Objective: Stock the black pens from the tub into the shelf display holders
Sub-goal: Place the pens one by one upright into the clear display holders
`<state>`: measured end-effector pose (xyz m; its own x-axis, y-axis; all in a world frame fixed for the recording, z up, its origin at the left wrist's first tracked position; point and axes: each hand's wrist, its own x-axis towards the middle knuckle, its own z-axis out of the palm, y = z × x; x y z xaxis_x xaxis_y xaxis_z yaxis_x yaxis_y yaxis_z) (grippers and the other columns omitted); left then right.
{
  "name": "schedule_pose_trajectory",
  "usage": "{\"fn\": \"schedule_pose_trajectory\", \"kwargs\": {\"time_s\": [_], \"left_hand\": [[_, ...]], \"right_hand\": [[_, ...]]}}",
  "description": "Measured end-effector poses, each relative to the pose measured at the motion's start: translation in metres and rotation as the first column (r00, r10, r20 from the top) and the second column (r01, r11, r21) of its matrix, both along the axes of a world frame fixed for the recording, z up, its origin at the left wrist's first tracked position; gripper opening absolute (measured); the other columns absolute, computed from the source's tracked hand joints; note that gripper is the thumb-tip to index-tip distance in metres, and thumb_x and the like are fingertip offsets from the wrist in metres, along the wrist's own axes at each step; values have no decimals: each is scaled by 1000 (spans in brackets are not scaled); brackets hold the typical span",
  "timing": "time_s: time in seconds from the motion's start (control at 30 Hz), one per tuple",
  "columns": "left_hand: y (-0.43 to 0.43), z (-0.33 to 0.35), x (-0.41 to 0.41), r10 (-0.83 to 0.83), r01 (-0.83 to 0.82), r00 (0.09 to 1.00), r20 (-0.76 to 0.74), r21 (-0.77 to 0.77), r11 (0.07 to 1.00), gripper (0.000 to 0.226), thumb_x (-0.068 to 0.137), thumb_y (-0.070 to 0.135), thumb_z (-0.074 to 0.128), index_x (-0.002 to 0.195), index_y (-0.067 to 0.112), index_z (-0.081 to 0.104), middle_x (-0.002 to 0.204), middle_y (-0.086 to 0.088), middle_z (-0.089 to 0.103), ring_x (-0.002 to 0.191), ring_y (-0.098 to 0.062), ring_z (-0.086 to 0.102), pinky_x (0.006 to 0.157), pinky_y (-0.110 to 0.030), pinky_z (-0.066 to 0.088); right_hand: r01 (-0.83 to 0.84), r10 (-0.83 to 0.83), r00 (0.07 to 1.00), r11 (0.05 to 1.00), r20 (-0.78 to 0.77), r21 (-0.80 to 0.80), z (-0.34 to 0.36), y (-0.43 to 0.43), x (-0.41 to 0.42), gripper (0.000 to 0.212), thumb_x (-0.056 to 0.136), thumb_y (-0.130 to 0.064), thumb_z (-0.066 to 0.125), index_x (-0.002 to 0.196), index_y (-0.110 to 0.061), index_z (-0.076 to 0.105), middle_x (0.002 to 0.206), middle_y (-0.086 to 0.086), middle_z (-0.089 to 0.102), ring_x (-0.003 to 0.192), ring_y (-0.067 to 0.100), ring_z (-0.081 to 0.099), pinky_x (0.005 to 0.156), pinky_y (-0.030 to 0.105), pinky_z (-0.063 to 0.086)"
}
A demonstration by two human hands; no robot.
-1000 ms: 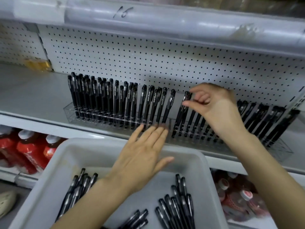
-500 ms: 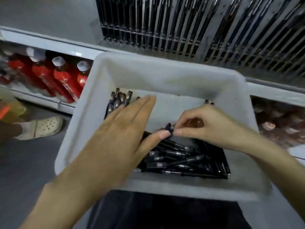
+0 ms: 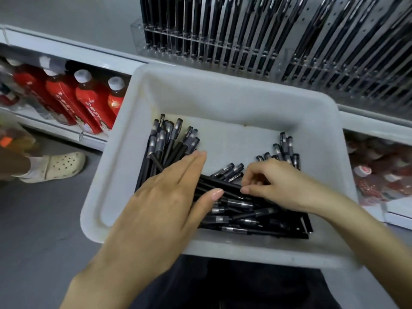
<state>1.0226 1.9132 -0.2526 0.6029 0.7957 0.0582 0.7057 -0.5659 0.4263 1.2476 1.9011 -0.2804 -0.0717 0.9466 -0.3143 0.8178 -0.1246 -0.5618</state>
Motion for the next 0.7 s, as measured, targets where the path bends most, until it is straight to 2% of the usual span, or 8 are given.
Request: {"fn": "schedule_pose_trajectory", "kwargs": {"time_s": [0.07,0.17,0.3,0.4,0.53,0.57,0.67,0.7], "left_hand": [[6,3,2,-29,29,1000,5,2,1000,71,88,67,10,148,32,24,149,20,30,134,3,22,99,-10,17],[21,13,12,-62,75,995,-82,166,983,60,93,55,28,136,20,48,134,7,55,117,-8,55,87,-21,43],[46,23,29,-179,189,982,-62,268,945,51,85,43,51,127,15,58,117,2,65,98,-21,66,74,-33,53],[58,30,43,-231,239,971,-63,352,905,40,79,34,62,115,18,65,96,5,67,79,-20,67,60,-34,53],[68,36,60,-243,213,969,43,353,911,24,88,33,52,109,30,62,77,13,62,60,-12,62,42,-33,50],[69,36,65,-248,204,964,94,332,921,24,88,34,51,109,32,61,73,14,61,57,-10,60,41,-33,49],[74,40,87,-208,152,942,263,220,964,15,91,33,57,106,37,59,69,16,62,59,-3,59,49,-33,51],[75,42,96,-182,141,934,308,151,978,14,91,35,57,105,38,58,70,16,63,64,-3,61,56,-34,53]], "right_hand": [[30,-28,999,998,-37,49,4,1,2,18,84,-27,67,71,-33,57,68,-9,60,64,-2,54,61,13,39],[115,-85,966,987,-242,113,17,4,5,16,85,-18,66,74,-29,62,66,-3,65,61,1,58,63,17,43],[229,-115,843,961,-526,157,45,5,9,9,86,-3,62,82,-6,69,65,4,67,57,4,61,55,15,48],[364,-162,735,914,-658,181,61,7,16,11,85,0,60,81,-3,70,62,0,67,54,3,60,51,13,46],[533,-175,625,807,-760,253,76,12,27,4,76,-6,67,77,-3,68,66,7,69,56,10,64,53,16,49],[571,-173,585,782,-792,251,79,13,32,11,71,-13,68,78,-5,69,69,8,70,58,11,64,55,17,50],[631,-164,464,751,-870,195,91,16,42,24,62,-22,69,84,-12,71,75,8,70,66,13,65,62,17,51],[638,-155,464,742,-872,208,94,18,45,25,62,-22,69,85,-15,71,77,7,71,68,13,66,63,18,51]]}}
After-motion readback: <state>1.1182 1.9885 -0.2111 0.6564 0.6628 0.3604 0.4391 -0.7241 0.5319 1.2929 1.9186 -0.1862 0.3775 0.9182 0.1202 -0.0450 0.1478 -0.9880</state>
